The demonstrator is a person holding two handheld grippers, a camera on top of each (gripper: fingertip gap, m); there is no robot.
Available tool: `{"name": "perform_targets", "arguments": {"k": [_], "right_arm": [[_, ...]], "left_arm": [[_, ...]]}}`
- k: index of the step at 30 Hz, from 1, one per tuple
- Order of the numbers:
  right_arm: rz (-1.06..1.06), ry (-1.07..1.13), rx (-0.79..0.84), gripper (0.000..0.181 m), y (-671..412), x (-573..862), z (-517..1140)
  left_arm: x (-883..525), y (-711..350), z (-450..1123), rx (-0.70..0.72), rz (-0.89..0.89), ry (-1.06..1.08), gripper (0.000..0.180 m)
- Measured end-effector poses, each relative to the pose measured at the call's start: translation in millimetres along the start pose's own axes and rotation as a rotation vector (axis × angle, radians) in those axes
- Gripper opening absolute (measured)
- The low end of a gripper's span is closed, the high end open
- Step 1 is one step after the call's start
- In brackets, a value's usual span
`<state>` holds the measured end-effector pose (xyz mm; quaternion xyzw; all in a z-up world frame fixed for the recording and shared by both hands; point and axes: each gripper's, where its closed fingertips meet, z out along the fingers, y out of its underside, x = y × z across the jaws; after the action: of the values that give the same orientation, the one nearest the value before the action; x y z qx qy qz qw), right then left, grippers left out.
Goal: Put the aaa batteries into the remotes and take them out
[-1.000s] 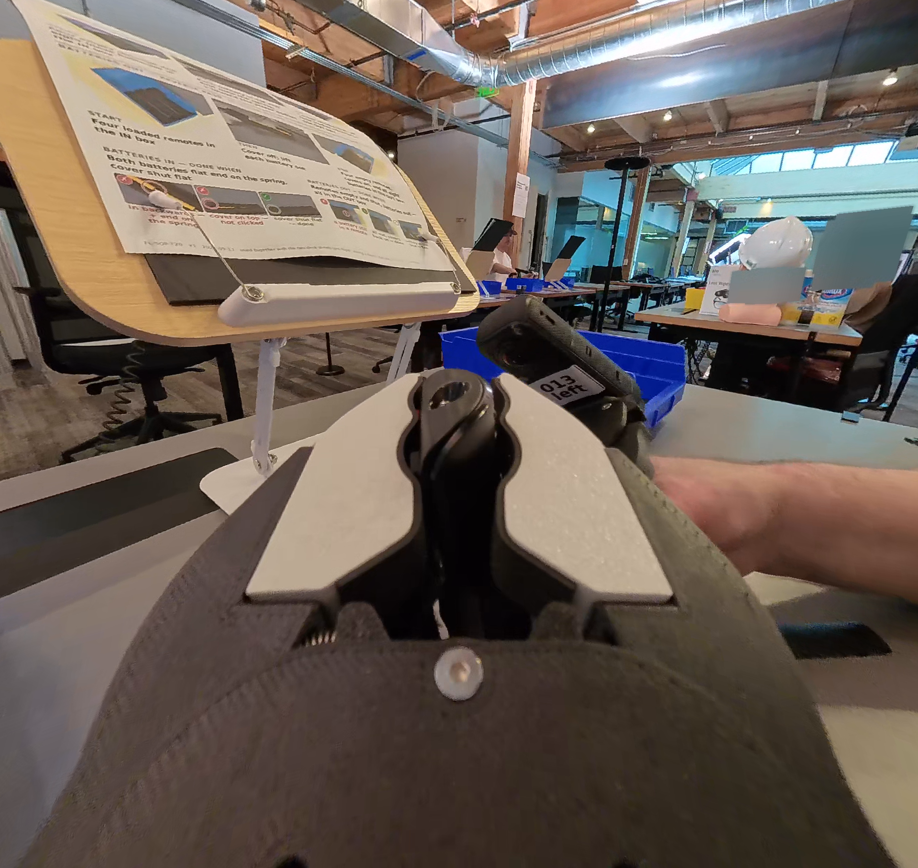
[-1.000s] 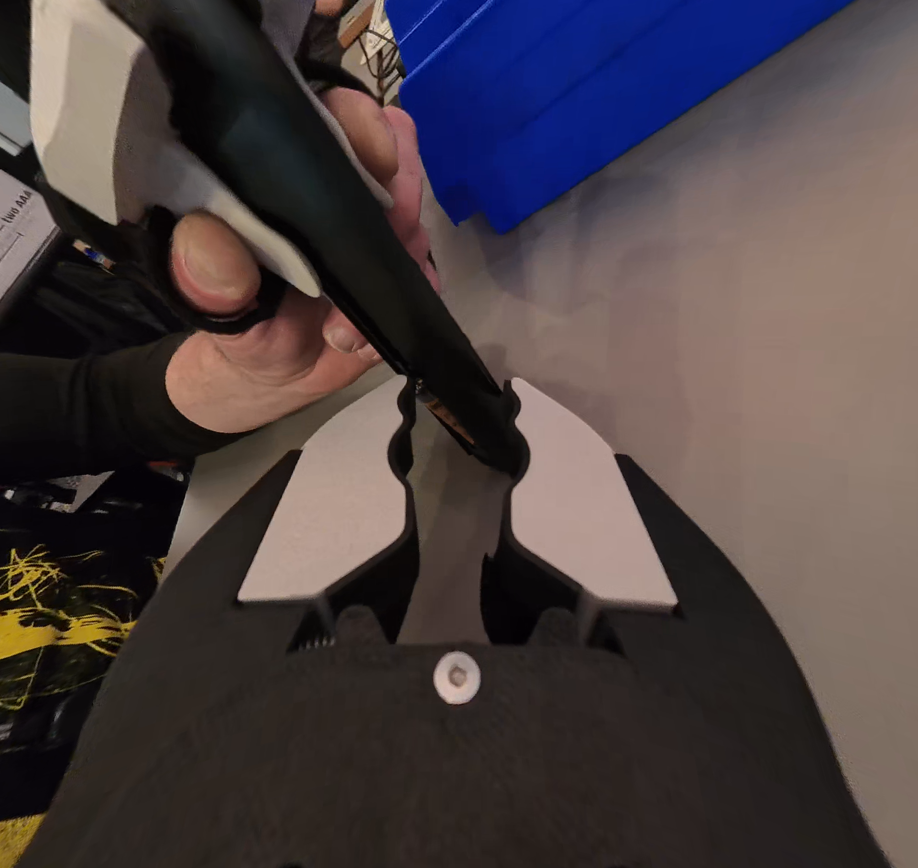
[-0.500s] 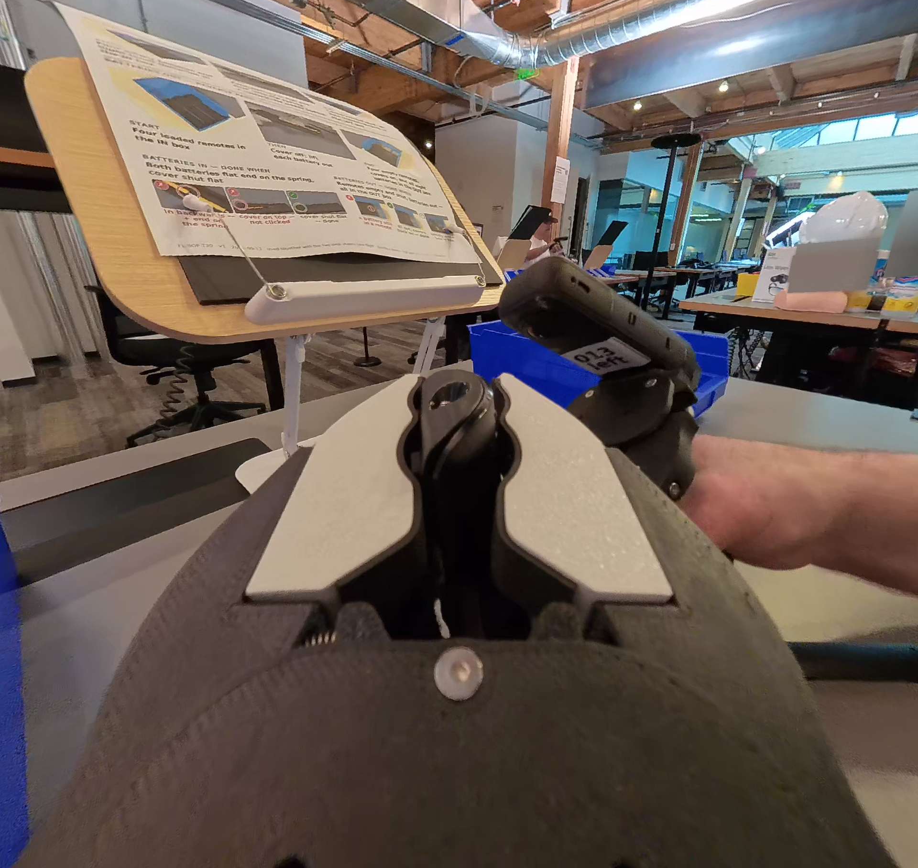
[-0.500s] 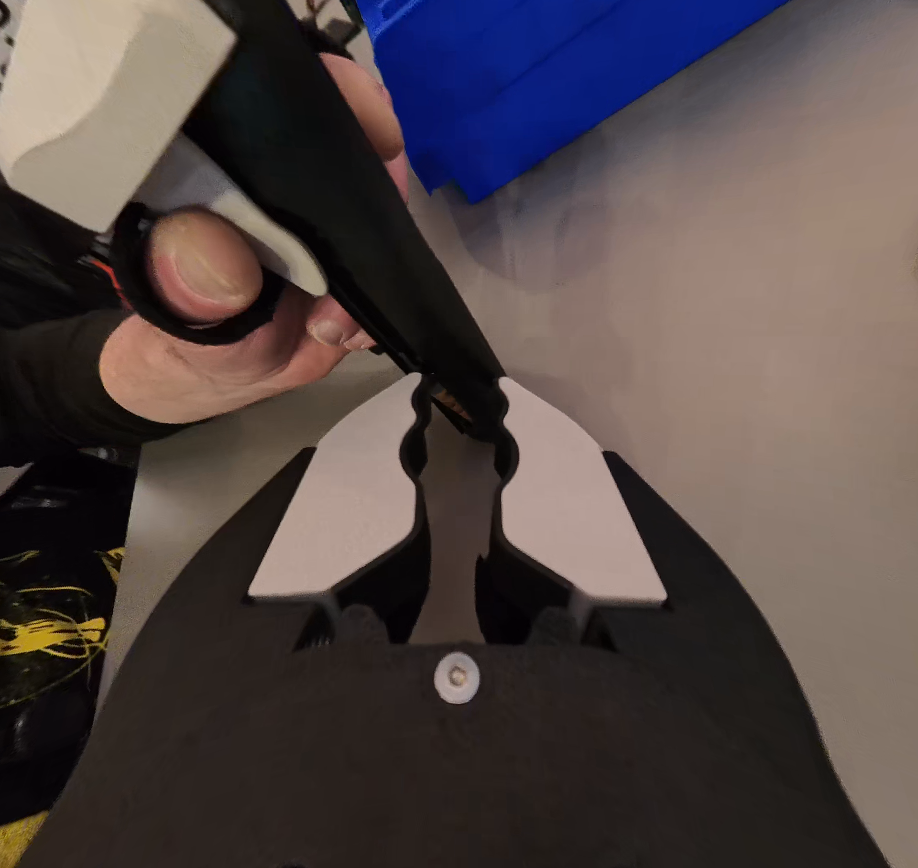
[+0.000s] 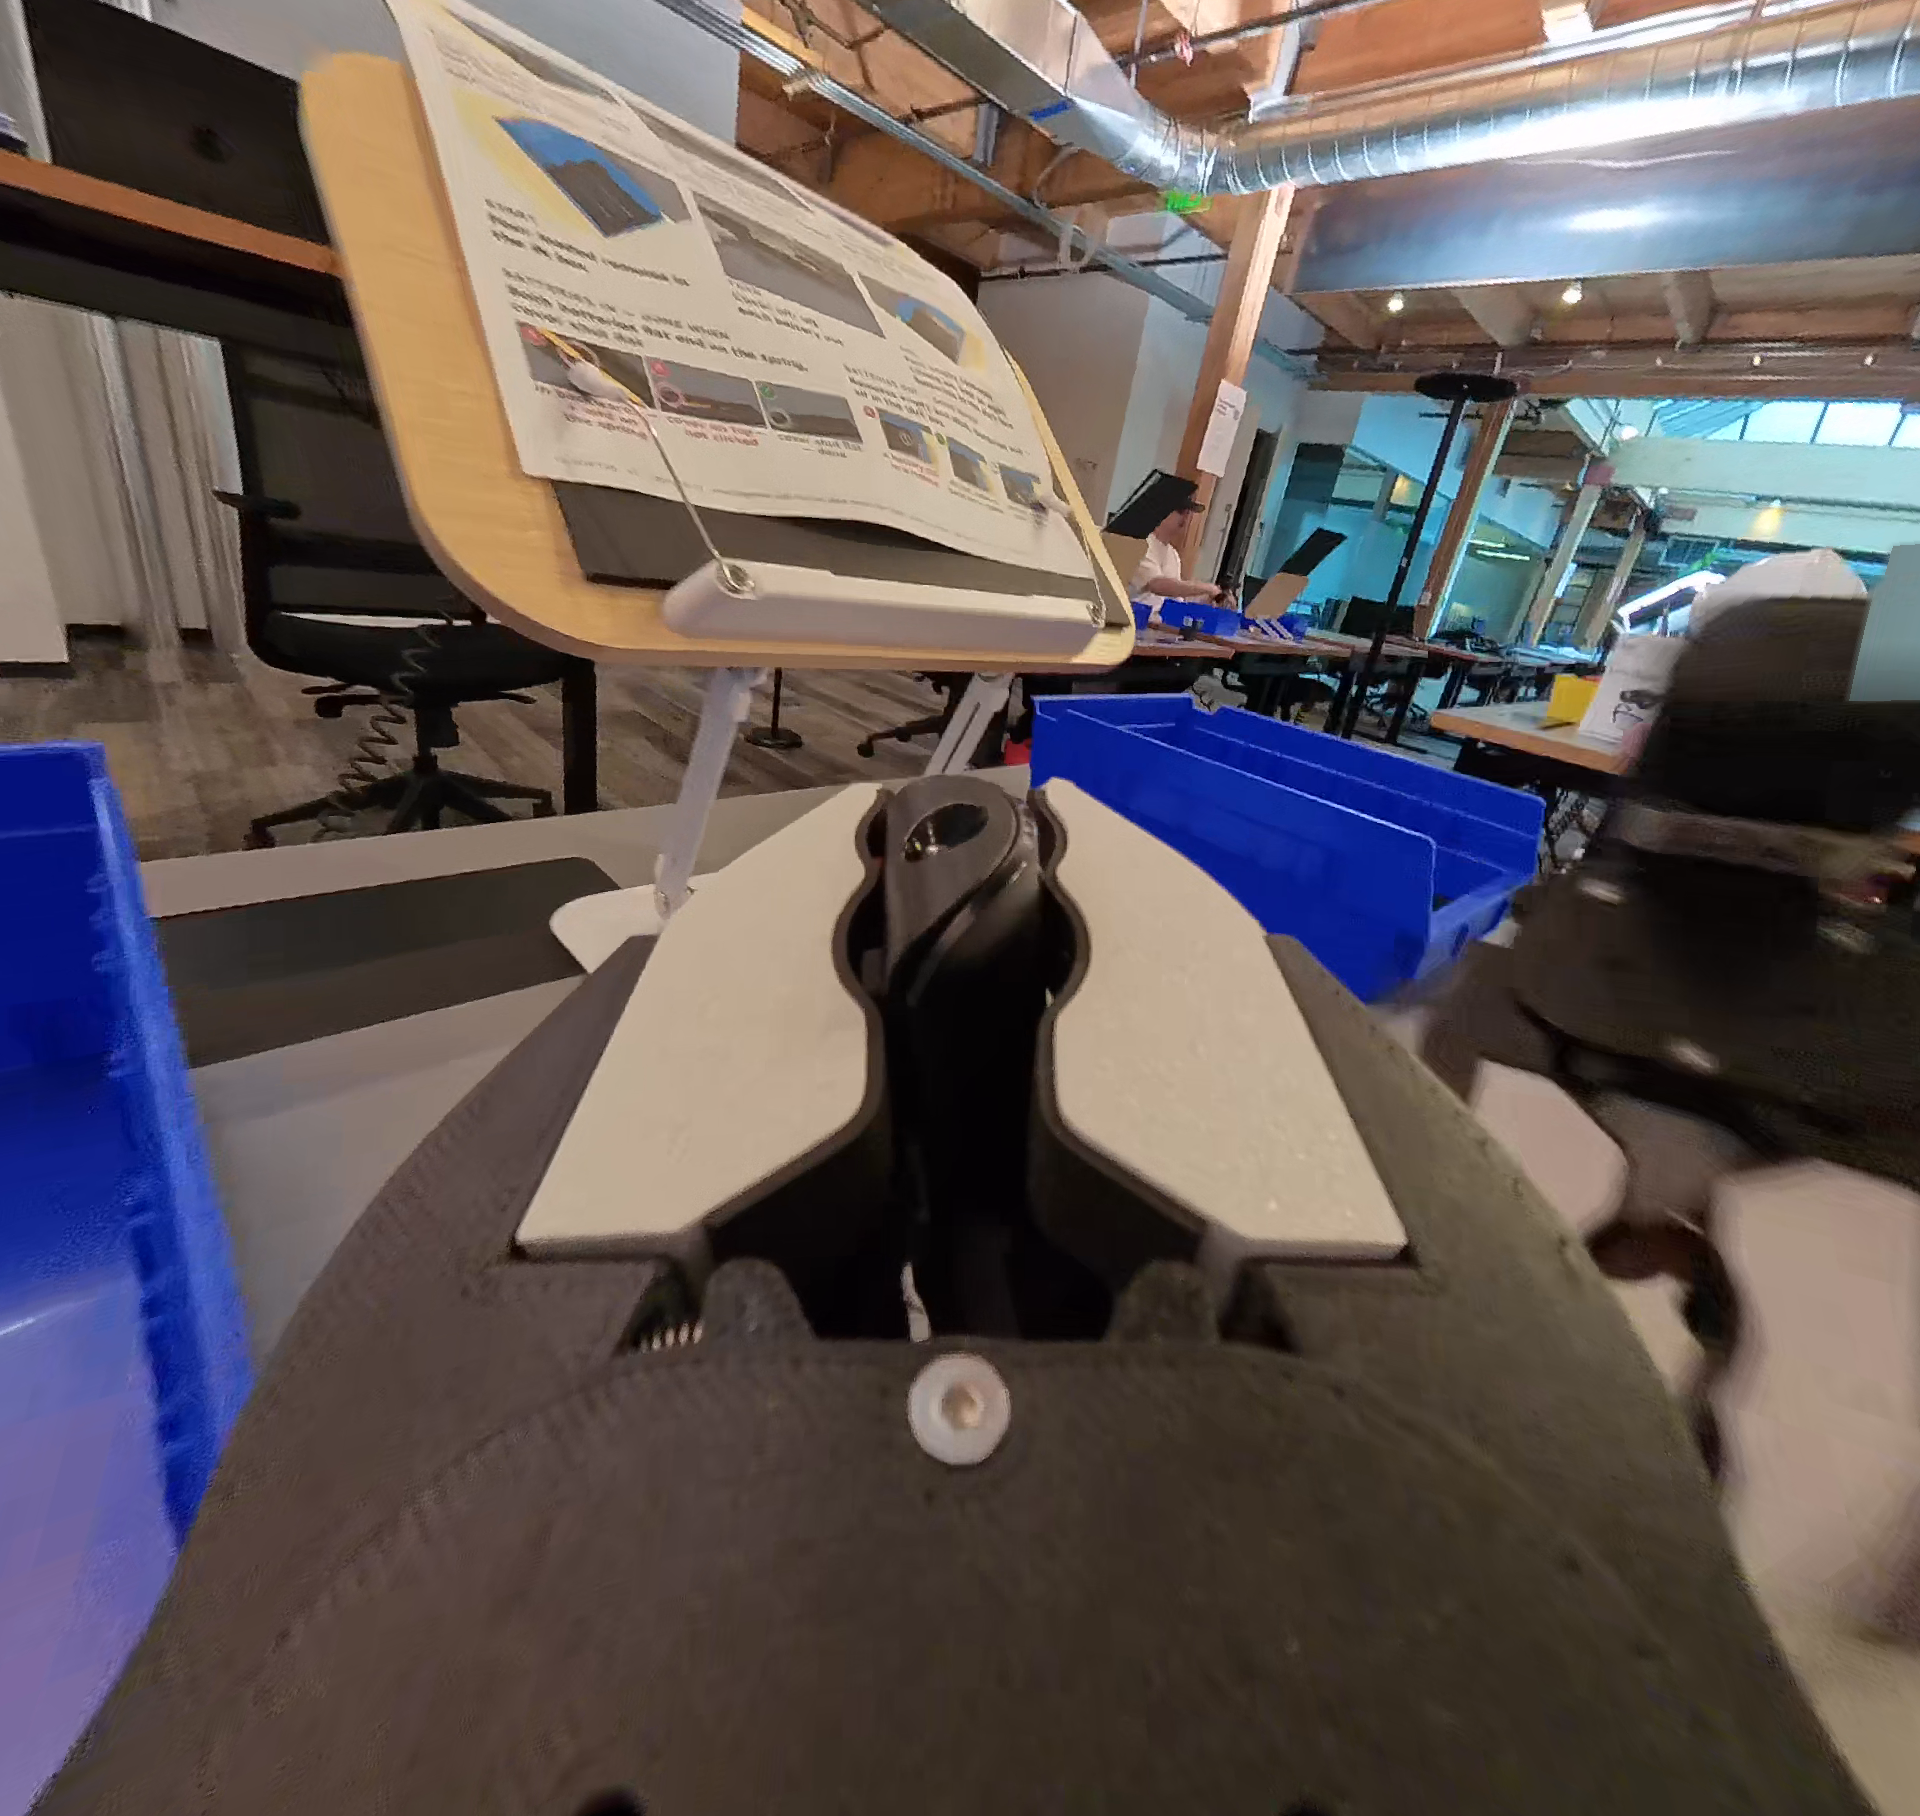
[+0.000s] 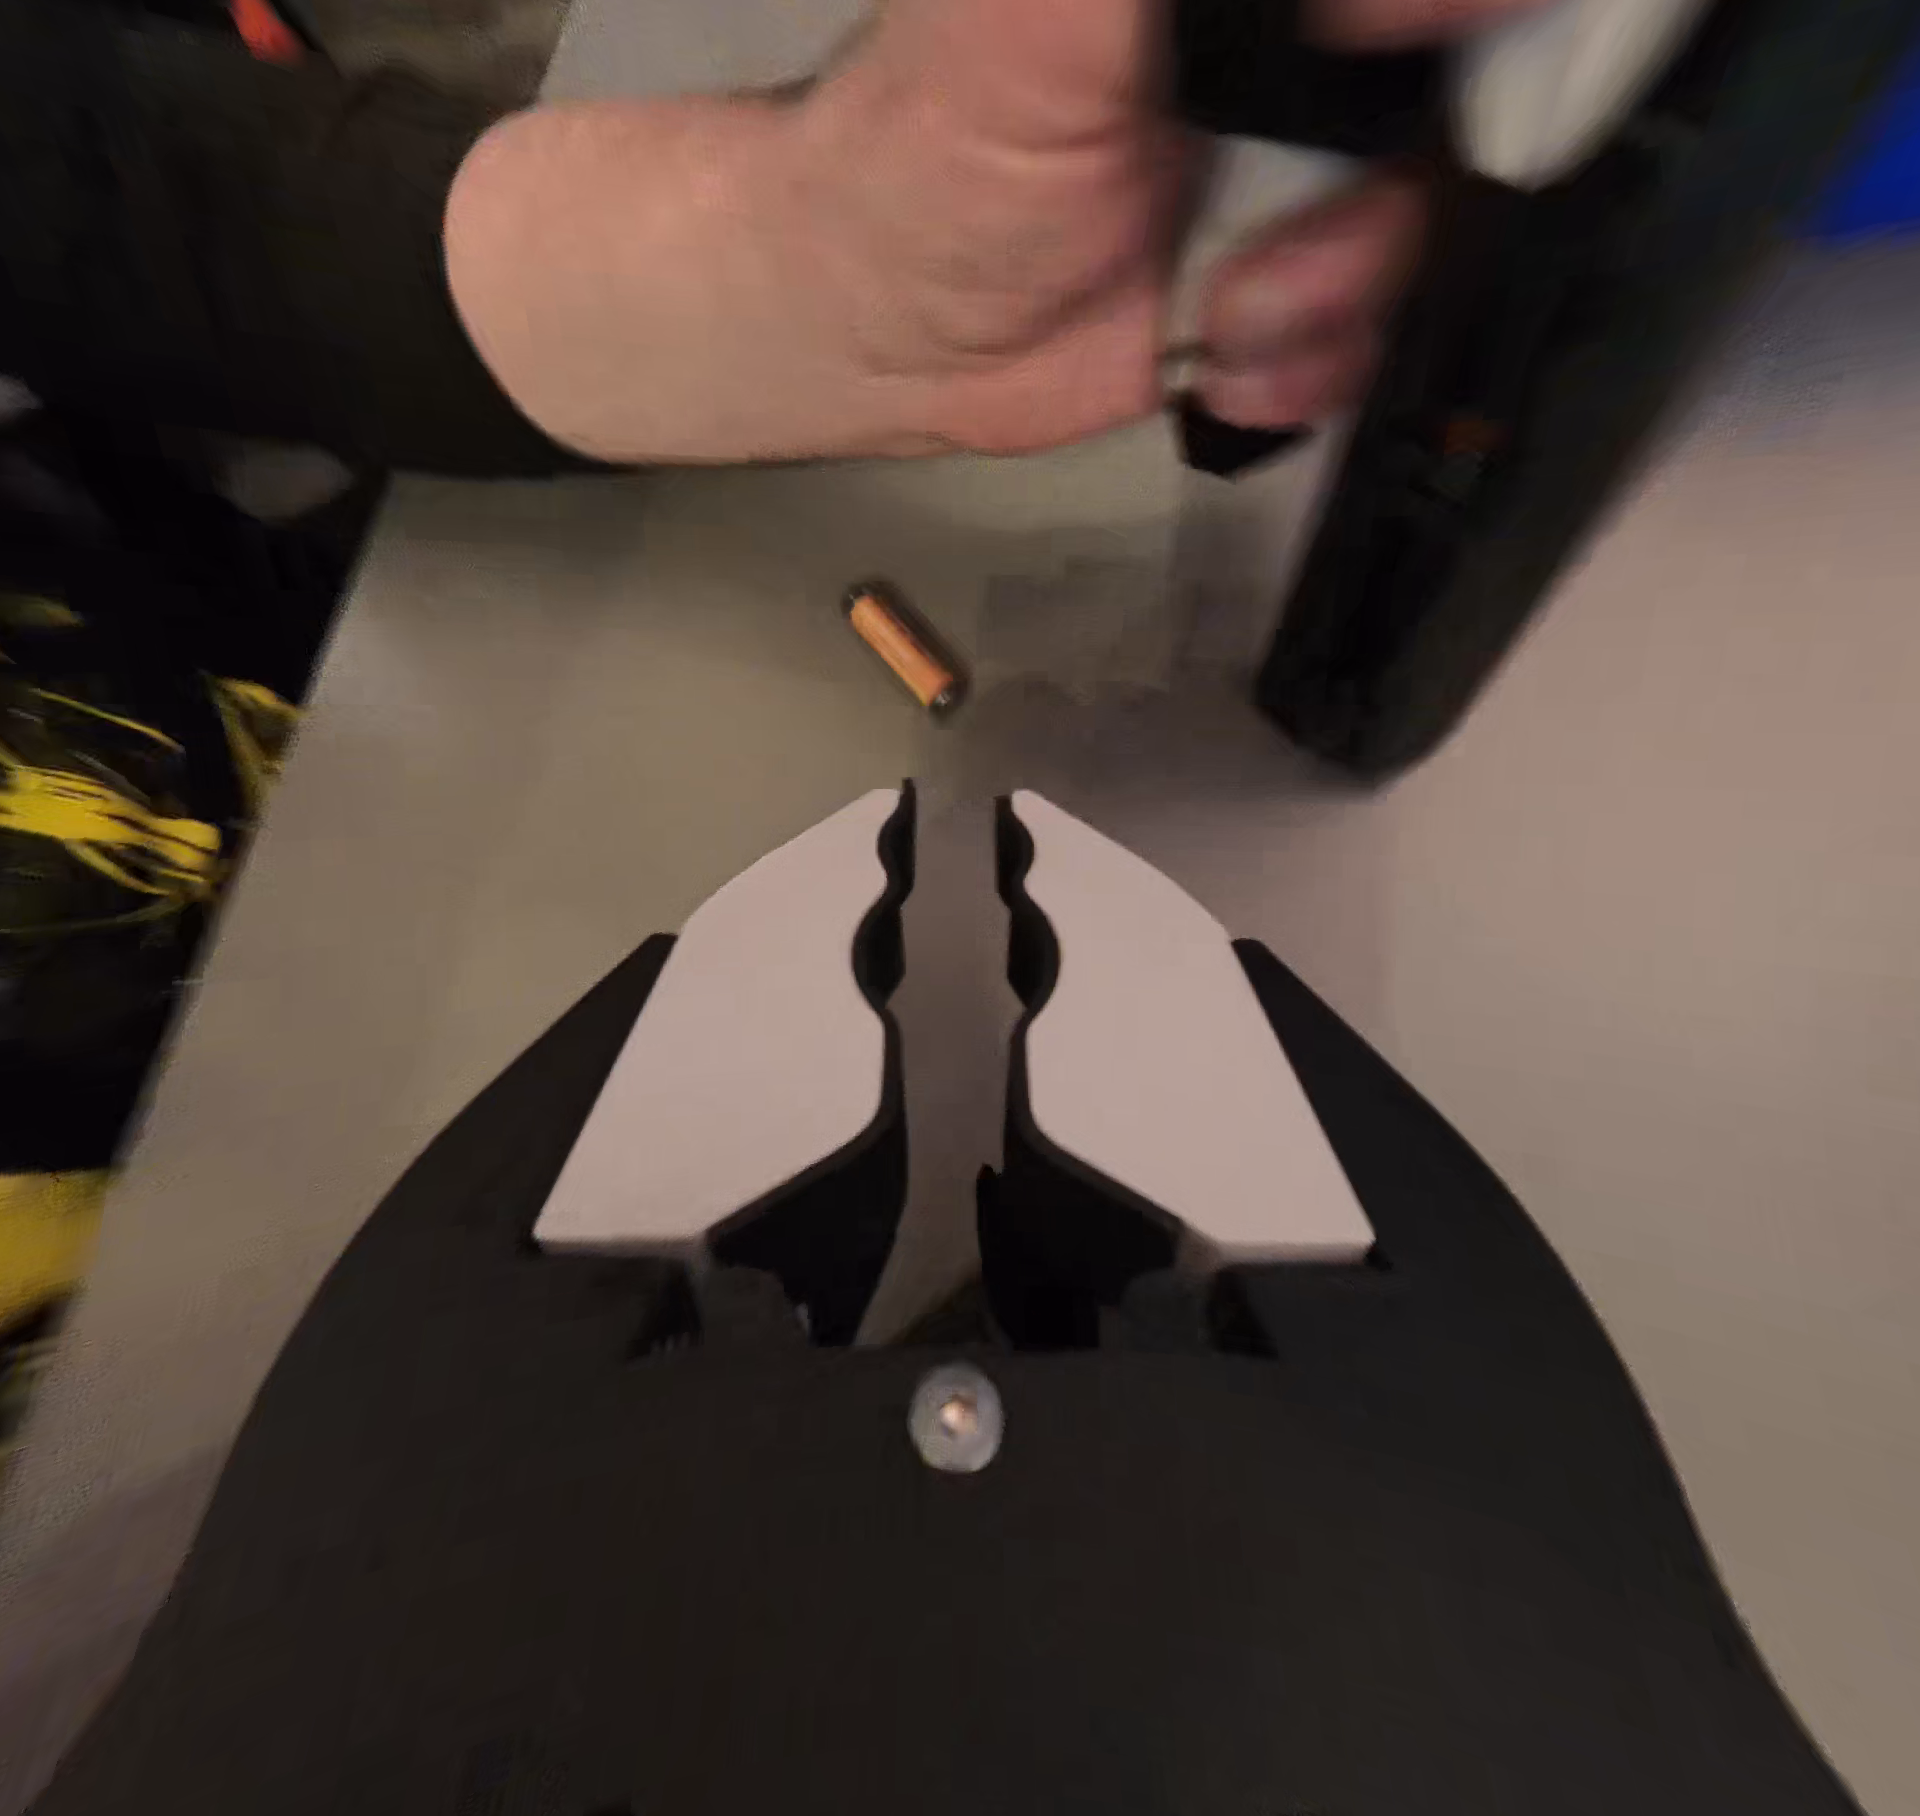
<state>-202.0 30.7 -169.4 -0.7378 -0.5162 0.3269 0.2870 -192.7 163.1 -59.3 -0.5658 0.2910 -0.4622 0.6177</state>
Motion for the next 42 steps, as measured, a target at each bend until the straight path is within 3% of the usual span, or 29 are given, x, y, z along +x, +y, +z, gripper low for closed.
{"name": "perform_targets", "arguments": {"k": [1,4,6,8,9,12,15,20,23,25,34,36,38,42], "right_arm": [[-0.102,0.041,-0.029,0.029,-5,-9,13],[-0.283,0.029,-0.216,0.035,2,-29,59],[-0.341,-0.009,-0.342,0.031,12,-30,78],[-0.369,-0.039,-0.363,0.011,8,-31,81],[-0.371,-0.045,-0.377,0.010,9,-30,81],[-0.332,-0.077,-0.348,0.010,10,-33,76],[-0.276,-0.003,-0.212,0.010,1,-29,27],[-0.142,0.440,-0.087,0.010,19,39,-165],[-0.039,0.730,-0.173,0.010,70,105,-285],[0.033,0.811,-0.232,0.010,111,152,-334],[0.119,0.774,-0.593,0.011,240,291,-345],[0.111,0.799,-0.617,0.011,246,310,-343],[0.161,0.815,-0.644,0.023,250,317,-345],[0.140,0.929,-0.617,0.019,220,295,-370]], "left_arm": [[-4,-4,-3,0.009,-0.001,-0.005,0.025],[-12,-18,-13,0.043,0.009,-0.019,0.025],[-13,-23,-17,0.061,0.011,-0.012,0.025],[-15,-25,-20,0.067,0.020,-0.022,0.025],[-15,-26,-21,0.068,0.020,-0.014,0.025],[-16,-26,-22,0.073,-0.012,0.005,0.025],[-17,-24,-23,0.078,-0.072,0.028,0.025],[-6,-23,-18,0.069,-0.099,0.068,0.024],[4,-8,-8,0.021,-0.110,0.088,0.024],[9,-5,-2,0.015,-0.127,0.095,0.025],[10,9,6,-0.019,-0.110,0.088,0.025],[10,9,6,-0.017,-0.114,0.093,0.025],[11,10,6,-0.021,-0.111,0.096,0.025],[8,10,6,-0.017,-0.124,0.086,0.025]]}}
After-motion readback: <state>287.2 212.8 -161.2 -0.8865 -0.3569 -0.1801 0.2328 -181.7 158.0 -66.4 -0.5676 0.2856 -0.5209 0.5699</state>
